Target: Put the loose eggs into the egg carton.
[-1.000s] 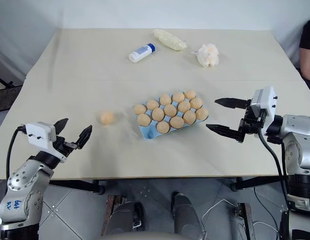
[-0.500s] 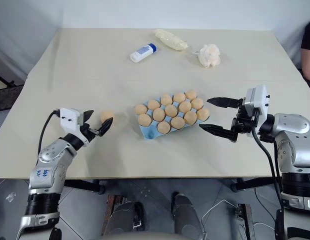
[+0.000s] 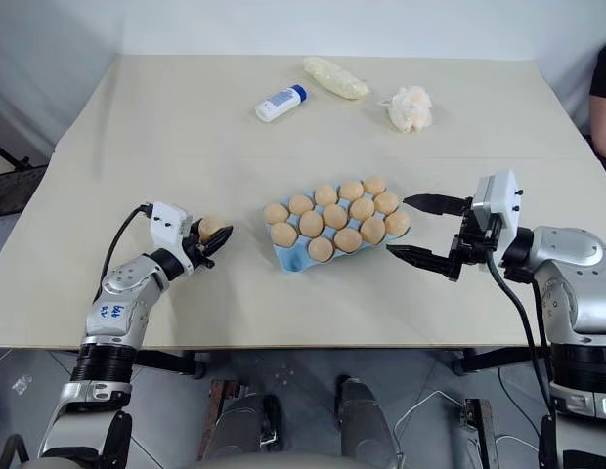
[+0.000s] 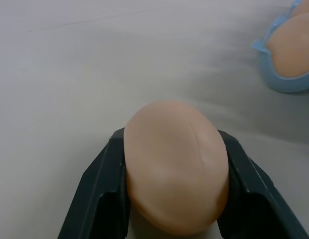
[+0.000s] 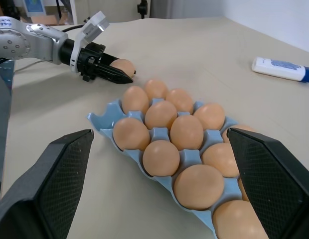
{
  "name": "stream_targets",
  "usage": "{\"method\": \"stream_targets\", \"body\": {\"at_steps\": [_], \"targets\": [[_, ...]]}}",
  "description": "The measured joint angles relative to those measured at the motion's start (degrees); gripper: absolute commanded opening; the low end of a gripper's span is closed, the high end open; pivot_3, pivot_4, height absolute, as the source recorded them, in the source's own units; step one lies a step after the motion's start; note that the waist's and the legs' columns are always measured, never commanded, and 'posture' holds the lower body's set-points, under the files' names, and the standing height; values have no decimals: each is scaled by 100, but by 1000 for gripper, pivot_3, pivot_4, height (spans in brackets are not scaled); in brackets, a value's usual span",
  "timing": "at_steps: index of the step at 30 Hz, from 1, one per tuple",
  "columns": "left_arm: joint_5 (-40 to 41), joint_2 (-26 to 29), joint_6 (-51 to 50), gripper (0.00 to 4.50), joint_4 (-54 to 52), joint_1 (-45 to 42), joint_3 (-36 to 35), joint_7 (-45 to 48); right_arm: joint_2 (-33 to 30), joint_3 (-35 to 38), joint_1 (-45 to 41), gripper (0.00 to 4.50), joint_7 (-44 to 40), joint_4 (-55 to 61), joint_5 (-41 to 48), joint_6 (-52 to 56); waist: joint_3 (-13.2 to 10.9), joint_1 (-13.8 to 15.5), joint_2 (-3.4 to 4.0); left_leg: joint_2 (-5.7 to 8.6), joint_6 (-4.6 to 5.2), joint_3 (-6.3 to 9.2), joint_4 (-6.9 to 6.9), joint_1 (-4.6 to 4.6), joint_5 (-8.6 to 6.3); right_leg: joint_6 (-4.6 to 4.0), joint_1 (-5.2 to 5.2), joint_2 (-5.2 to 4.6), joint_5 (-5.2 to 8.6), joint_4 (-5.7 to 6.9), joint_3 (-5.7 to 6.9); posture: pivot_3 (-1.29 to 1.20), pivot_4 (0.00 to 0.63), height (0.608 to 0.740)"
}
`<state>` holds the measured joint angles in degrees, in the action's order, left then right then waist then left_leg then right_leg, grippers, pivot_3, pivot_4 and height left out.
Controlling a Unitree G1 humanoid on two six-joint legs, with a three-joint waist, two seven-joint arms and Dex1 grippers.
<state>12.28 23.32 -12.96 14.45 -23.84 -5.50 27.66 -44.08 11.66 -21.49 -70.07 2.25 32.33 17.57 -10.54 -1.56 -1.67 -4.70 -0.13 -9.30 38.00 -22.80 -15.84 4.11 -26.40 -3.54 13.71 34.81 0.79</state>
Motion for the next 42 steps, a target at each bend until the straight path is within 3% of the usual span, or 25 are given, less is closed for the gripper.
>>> {"method": "stream_targets", "body": {"at_steps": [4,10,21,39,40,42], "targets": [[175,45,108,1657,-42,-334,-24,461,-15,28,134,4500,65,79,20,3,0,2,0,0,0,-10,1,-8,0,0,-1,1,0,0,9,0,150,740],[838,44,809,1657,-118,-1017,-33,1923,-12,74,296,4500,122,254,137,-20,0,-2,0,0,-2,-17,4,-17,0,0,-2,3,0,-3,16,0,150,740],[1080,-6,613,1657,315,-1547,555,3805,-8,200,993,4500,-528,422,357,-351,0,9,0,8,4,-14,21,-19,5,8,4,1,-4,-1,13,0,150,740],[571,-226,317,1657,628,-1593,1255,3965,223,201,1292,4500,-355,-234,76,-789,0,2,0,8,6,2,28,-22,9,6,4,3,-3,12,18,0,150,740],[545,-229,317,2351,651,-1593,1289,3966,225,201,1288,4500,-373,-344,46,-845,0,-1,0,7,6,3,28,-21,10,6,3,4,-3,14,18,0,150,740],[518,-231,323,2956,671,-1593,1326,3965,227,201,1275,4500,-401,-472,25,-892,0,-6,0,7,5,2,28,-21,10,6,3,5,-3,15,17,0,150,740]]}}
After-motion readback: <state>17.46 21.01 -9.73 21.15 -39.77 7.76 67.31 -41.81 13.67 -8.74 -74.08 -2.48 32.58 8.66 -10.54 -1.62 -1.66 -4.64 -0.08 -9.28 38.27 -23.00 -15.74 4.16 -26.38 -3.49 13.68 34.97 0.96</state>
